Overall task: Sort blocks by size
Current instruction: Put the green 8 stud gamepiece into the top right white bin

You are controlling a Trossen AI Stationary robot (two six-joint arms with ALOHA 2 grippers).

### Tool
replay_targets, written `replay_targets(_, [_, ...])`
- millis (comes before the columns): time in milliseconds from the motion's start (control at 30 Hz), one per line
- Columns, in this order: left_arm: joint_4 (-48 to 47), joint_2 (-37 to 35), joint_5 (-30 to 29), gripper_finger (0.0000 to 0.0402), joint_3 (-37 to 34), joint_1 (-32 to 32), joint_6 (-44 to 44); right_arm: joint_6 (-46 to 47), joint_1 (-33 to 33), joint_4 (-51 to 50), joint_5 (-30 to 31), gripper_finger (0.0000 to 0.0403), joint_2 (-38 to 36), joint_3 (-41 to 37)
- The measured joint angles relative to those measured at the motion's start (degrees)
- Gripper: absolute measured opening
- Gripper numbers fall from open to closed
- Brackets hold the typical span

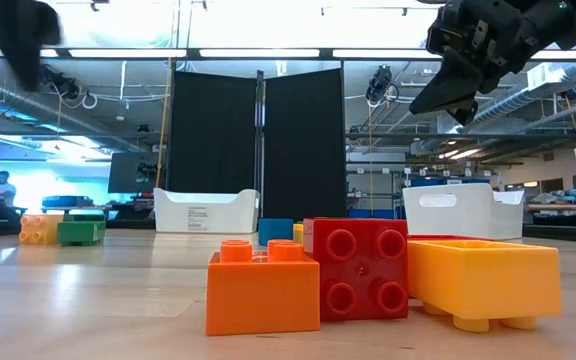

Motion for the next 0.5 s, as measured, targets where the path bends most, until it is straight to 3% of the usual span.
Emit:
replay_targets(267, [0.16,0.01,0.93,0.0369,0.00,-14.65,-9.86,0.07,0.00,0.00,0.00,0.0012,0.00,0.00])
replay_targets(500, [1.68,3.33,0.89,0.0369,0.00,-21.65,-9.97,-0.16,0.00,0.04,-0.01,0.0012,0.00,0.01])
